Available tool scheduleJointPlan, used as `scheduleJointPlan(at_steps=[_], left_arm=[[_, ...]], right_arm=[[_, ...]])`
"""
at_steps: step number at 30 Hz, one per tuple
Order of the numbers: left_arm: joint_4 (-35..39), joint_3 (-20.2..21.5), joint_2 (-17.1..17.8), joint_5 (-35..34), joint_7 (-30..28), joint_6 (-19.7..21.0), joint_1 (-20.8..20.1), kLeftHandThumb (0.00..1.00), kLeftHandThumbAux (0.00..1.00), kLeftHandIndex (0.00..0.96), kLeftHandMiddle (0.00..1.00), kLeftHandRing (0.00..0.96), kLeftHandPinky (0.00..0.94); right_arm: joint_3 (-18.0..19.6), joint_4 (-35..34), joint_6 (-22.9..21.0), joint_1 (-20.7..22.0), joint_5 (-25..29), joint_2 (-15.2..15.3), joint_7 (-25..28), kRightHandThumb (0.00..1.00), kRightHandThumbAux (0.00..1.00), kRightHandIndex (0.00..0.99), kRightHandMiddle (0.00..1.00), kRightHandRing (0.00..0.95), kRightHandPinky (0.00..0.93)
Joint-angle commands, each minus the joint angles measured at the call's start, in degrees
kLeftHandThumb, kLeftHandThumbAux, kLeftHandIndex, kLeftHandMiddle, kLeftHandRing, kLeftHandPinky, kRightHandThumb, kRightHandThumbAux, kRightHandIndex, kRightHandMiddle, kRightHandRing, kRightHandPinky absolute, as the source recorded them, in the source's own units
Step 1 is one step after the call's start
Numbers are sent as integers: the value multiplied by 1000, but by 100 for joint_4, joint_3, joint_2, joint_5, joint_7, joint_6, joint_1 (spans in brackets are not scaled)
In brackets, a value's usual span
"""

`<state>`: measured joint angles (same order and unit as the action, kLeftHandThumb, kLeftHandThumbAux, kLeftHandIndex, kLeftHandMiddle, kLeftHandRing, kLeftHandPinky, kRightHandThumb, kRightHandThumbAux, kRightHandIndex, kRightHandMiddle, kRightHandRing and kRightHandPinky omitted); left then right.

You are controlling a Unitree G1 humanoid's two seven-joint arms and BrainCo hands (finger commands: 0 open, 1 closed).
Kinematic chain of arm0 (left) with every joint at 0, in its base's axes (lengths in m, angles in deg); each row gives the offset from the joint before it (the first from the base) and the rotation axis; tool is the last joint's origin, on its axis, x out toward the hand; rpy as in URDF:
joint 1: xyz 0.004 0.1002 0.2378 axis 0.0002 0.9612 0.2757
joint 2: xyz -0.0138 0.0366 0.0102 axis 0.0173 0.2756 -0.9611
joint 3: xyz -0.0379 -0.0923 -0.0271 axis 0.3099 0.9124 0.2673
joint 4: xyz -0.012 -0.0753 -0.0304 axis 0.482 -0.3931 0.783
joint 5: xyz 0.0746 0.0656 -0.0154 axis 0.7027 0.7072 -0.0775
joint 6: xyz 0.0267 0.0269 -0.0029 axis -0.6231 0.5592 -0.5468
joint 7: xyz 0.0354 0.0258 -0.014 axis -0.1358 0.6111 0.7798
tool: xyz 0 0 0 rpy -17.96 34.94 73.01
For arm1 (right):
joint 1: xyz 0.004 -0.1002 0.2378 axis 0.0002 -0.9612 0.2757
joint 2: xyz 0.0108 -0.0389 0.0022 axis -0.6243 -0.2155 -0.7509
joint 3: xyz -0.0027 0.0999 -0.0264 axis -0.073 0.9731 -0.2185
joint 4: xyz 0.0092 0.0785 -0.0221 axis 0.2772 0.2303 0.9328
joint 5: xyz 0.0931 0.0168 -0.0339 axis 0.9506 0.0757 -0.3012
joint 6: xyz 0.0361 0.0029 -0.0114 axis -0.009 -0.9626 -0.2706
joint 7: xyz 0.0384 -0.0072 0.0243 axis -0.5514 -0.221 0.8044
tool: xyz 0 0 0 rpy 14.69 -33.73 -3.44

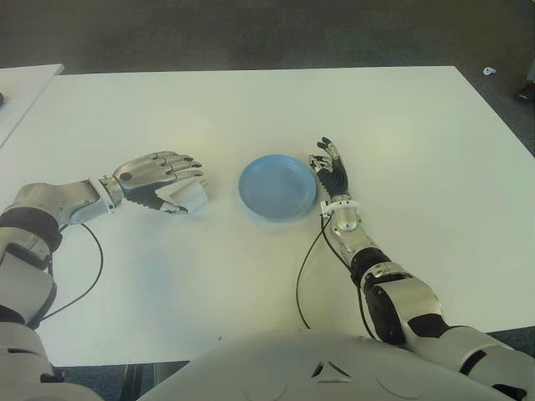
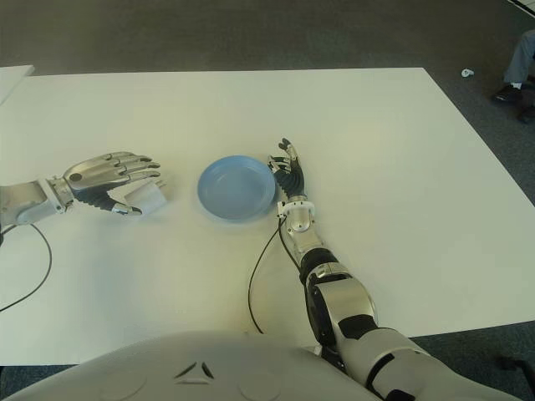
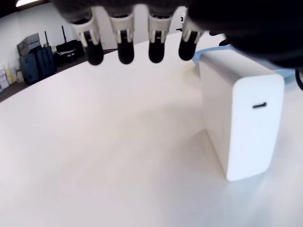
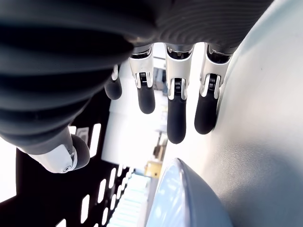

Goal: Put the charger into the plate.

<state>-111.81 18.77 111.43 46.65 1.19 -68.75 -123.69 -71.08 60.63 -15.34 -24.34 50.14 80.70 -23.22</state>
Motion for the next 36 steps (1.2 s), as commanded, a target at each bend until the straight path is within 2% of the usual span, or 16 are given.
scheduleJointPlan(at_steps=[1, 25, 36], left_arm=[[35, -18, 54, -34, -167, -17, 142, 347, 117, 0, 0, 0, 0], [51, 15, 13, -77, -138, 42, 414, 350, 131, 0, 0, 0, 0], [-7, 168, -54, -422, -317, 41, 588, 353, 149, 0, 0, 0, 0]], right_arm=[[-32, 461, -360, -758, -51, -12, 17, 0, 531, 0, 164, 302, 332], [-43, 436, -372, -757, -53, 13, 32, 0, 519, 0, 168, 308, 350], [-27, 413, -380, -770, -28, 23, 81, 0, 521, 0, 156, 300, 352]])
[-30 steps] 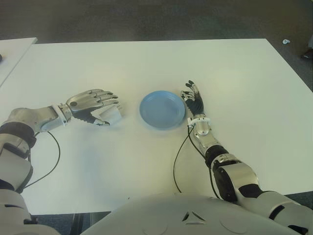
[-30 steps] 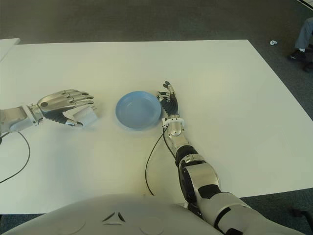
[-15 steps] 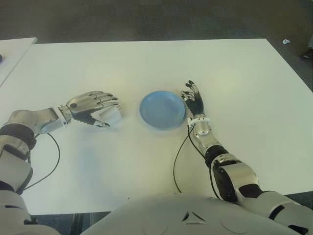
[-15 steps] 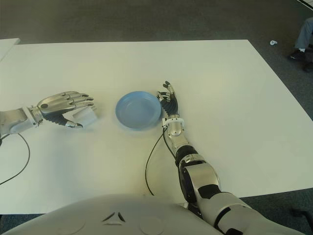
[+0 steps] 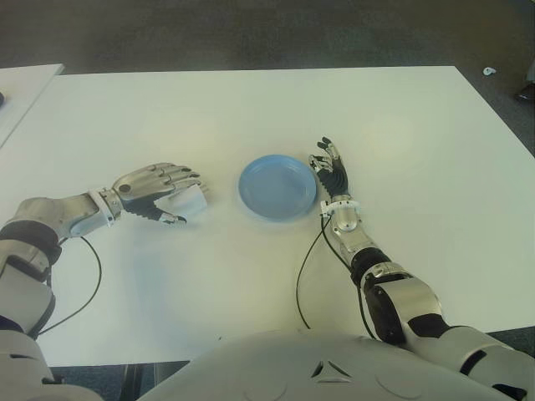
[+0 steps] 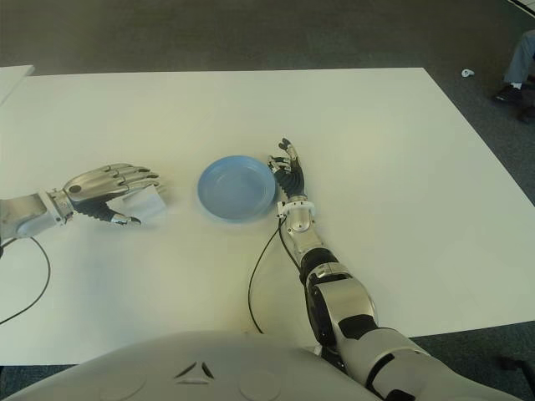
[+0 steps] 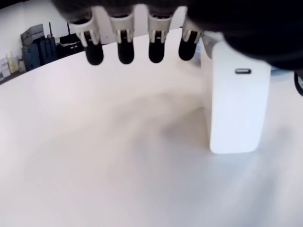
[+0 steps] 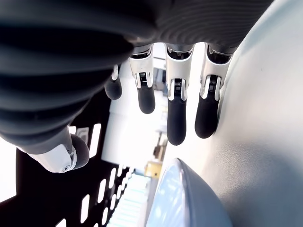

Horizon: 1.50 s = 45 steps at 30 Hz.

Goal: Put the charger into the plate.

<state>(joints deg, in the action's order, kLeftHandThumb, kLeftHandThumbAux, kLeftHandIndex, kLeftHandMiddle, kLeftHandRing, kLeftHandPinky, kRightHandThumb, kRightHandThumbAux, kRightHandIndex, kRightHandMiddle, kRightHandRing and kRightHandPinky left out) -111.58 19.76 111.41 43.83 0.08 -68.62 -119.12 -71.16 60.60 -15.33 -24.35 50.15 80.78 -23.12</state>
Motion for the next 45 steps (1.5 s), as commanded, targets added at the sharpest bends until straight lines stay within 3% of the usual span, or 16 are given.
scheduleJointPlan(at_steps=[1, 10, 20, 36, 40, 45], left_arm=[[-22, 73, -51, -157, -213, 33, 142, 352, 149, 0, 0, 0, 0], [-52, 58, -81, -174, -95, 39, 141, 333, 155, 0, 0, 0, 0], [-353, 34, -194, -230, -188, -171, -232, 302, 182, 0, 0, 0, 0], [-595, -343, -288, 217, -540, -322, -1389, 406, 186, 0, 0, 0, 37], [-610, -521, -299, 486, -248, -217, -1547, 445, 194, 0, 0, 0, 51], [-820, -942, -505, 1099, 818, 283, -1804, 476, 215, 0, 0, 4, 82]], right_arm=[[-16, 414, -379, -769, -25, 14, 77, 0, 521, 0, 157, 301, 352], [-3, 379, -391, -796, -9, 6, 95, 0, 531, 0, 160, 303, 350], [-20, 303, -456, -853, -19, 17, 139, 0, 536, 0, 154, 295, 329], [-142, 121, -424, -1012, -109, 34, 110, 0, 545, 0, 145, 294, 339], [-172, 57, -426, -1063, -114, 34, 102, 0, 545, 0, 143, 288, 328], [-203, 3, -427, -1106, -117, 47, 106, 0, 545, 0, 142, 284, 329]])
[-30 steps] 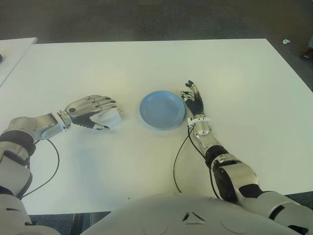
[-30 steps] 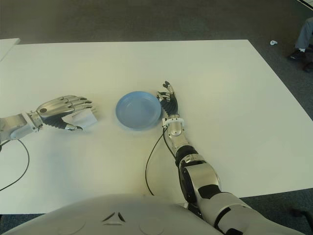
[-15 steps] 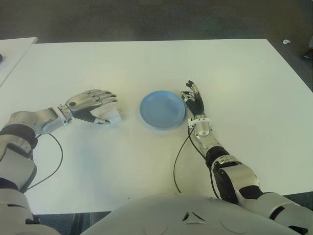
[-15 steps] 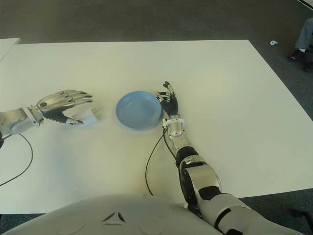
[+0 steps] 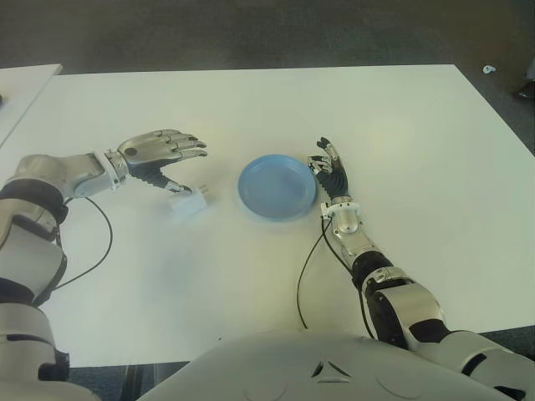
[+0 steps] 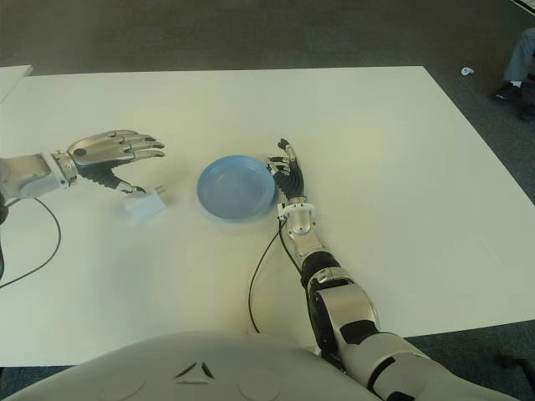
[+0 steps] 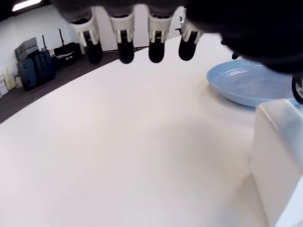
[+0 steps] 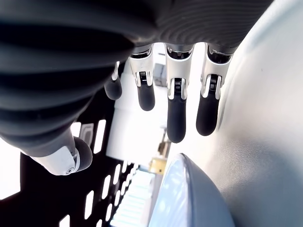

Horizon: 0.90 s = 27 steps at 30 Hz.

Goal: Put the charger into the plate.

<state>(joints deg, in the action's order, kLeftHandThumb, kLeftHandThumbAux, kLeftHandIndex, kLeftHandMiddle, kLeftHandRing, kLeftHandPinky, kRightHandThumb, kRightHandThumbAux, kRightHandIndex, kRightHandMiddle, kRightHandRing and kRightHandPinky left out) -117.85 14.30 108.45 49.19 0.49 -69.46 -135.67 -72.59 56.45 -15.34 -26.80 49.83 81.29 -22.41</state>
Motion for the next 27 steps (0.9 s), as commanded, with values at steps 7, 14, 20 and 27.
scheduleJointPlan(at_steps=[7, 14, 20, 27], left_arm=[[-452, -769, -349, 908, 1753, 699, -303, 503, 243, 2, 21, 41, 113], [-689, -1210, -469, 1252, 2400, 1005, -488, 524, 292, 8, 41, 74, 141], [-881, -1573, -570, 1463, 2647, 1163, -612, 489, 312, 1, 27, 61, 130], [-1087, -1703, -641, 1346, 2656, 1089, -586, 494, 322, 0, 9, 46, 122]], right_arm=[[-103, 381, -420, -891, -115, -3, -16, 0, 541, 0, 143, 285, 319], [-142, 359, -387, -914, -153, -9, -81, 0, 543, 0, 151, 286, 289], [-150, 332, -375, -940, -162, -11, -96, 0, 547, 0, 154, 289, 284], [-152, 314, -350, -965, -192, 1, -98, 0, 550, 0, 148, 285, 280]])
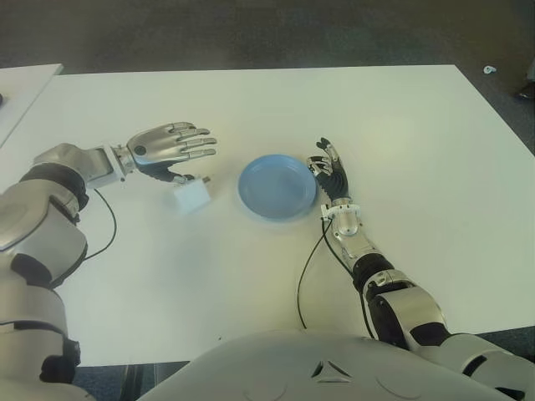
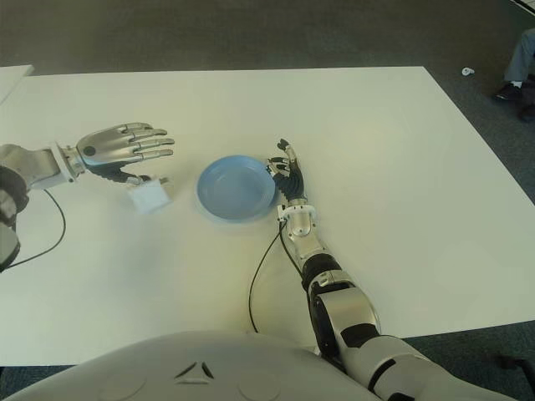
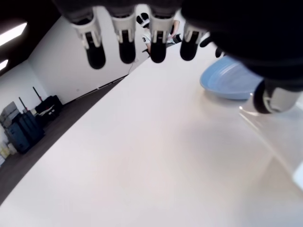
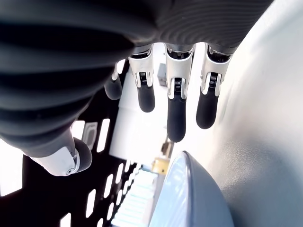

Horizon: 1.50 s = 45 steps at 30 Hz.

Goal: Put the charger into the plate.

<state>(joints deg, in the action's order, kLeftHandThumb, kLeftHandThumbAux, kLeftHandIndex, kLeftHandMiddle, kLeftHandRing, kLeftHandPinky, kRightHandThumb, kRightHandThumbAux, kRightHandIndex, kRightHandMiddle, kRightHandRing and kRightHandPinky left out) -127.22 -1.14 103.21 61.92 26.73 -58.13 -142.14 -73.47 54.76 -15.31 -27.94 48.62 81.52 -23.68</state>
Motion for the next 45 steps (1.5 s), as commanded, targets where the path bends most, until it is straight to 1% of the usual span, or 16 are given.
scheduleJointPlan(at_steps=[1, 8, 12, 15, 21, 28, 33, 37, 45], left_arm=[[-168, -167, -123, 52, 19, -65, 62, 495, 313, 0, 5, 40, 114], [-271, -165, -195, -63, -140, -134, 70, 513, 286, 0, 0, 31, 100], [-314, -105, -217, -195, -298, -182, 68, 499, 268, 0, 0, 21, 84], [-335, -33, -230, -314, -458, -221, 75, 475, 252, 0, 4, 25, 95], [-400, 373, -276, -894, -1111, -328, 186, 451, 235, 0, 27, 51, 121], [-331, 764, -299, -1473, -1573, -348, 373, 466, 232, 4, 34, 62, 130], [-260, 1052, -301, -1860, -1981, -404, 491, 472, 229, 2, 23, 51, 114], [-233, 1374, -326, -2253, -2363, -434, 610, 470, 225, 0, 20, 46, 103], [-100, 1695, -311, -2569, -2715, -424, 763, 473, 228, 14, 30, 53, 106]], right_arm=[[-65, 484, -349, -853, -79, -20, 25, 0, 550, 0, 148, 284, 273], [-76, 523, -356, -842, -119, 1, 23, 0, 549, 0, 161, 296, 271], [-80, 548, -362, -830, -122, 2, 31, 0, 548, 0, 171, 306, 279], [-76, 560, -367, -823, -116, 5, 48, 0, 552, 0, 173, 310, 282], [-51, 583, -385, -807, -78, 13, 116, 0, 551, 0, 174, 312, 284], [-41, 622, -396, -779, -81, 24, 131, 0, 557, 0, 176, 308, 279], [-23, 656, -396, -755, -65, 22, 146, 0, 553, 0, 179, 316, 301], [-11, 682, -382, -742, -63, 21, 146, 0, 551, 0, 177, 319, 307], [10, 734, -346, -713, -51, 30, 175, 0, 548, 0, 171, 315, 315]])
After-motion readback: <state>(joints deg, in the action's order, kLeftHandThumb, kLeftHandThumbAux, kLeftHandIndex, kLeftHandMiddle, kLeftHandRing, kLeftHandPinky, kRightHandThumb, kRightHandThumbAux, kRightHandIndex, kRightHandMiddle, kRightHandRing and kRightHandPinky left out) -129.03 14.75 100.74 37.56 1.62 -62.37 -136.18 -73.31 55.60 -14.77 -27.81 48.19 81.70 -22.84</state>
